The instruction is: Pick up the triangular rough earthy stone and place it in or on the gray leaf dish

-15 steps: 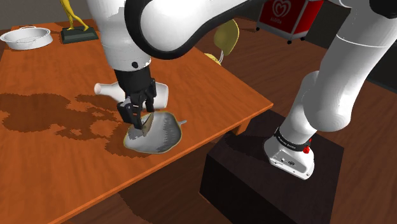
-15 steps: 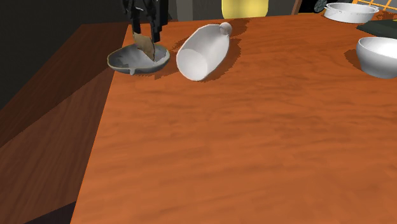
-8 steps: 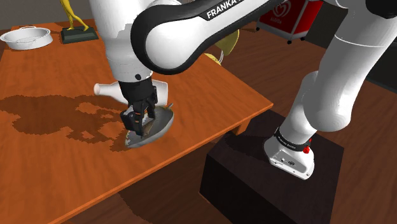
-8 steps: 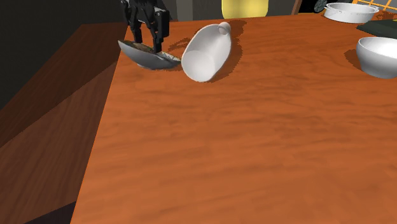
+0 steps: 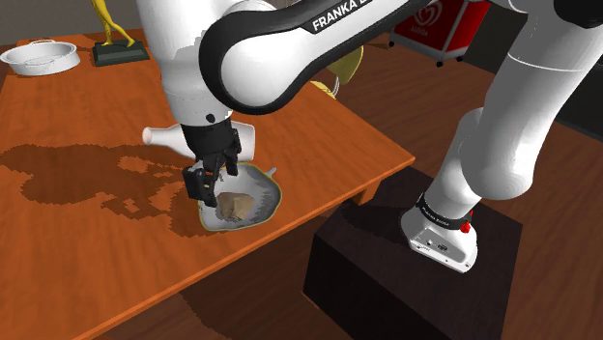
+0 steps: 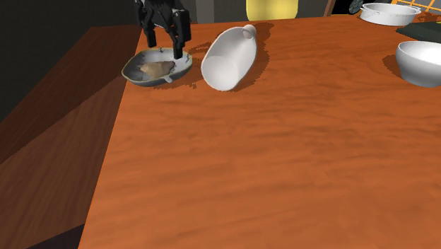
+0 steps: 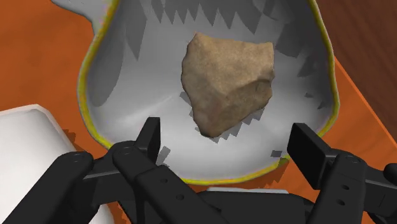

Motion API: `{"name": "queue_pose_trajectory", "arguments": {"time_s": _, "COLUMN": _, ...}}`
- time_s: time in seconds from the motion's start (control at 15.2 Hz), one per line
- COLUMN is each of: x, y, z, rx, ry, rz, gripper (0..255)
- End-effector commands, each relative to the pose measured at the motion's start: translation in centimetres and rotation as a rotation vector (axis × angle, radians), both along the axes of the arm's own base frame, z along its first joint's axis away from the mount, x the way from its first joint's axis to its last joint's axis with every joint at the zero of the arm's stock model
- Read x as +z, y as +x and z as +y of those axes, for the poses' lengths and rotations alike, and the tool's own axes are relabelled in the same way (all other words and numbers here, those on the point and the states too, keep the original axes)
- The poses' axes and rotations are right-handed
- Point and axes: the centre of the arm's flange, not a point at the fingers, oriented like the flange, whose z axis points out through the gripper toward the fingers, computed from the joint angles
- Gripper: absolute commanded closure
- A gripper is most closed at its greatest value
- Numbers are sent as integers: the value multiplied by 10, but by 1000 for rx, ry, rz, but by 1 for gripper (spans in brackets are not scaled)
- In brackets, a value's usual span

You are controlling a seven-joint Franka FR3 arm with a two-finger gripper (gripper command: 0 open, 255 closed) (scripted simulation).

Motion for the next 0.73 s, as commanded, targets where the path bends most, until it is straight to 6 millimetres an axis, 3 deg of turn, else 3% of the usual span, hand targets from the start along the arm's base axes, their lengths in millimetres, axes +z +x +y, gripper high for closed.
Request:
{"name": "queue_pose_trajectory", "arguments": {"time_s": 0.0, "x": 0, "y": 0, "z": 0, "rx": 0, "ry": 0, "rz": 0, "gripper": 0}}
{"name": "queue_pose_trajectory", "arguments": {"time_s": 0.13, "x": 0, "y": 0, "z": 0, "rx": 0, "ry": 0, "rz": 0, "gripper": 0}}
{"name": "queue_pose_trajectory", "arguments": {"time_s": 0.4, "x": 50, "y": 4, "z": -3, "rx": 0, "ry": 0, "rz": 0, "gripper": 0}}
{"name": "queue_pose_trajectory", "arguments": {"time_s": 0.66, "x": 50, "y": 4, "z": -3, "rx": 0, "ry": 0, "rz": 0, "gripper": 0}}
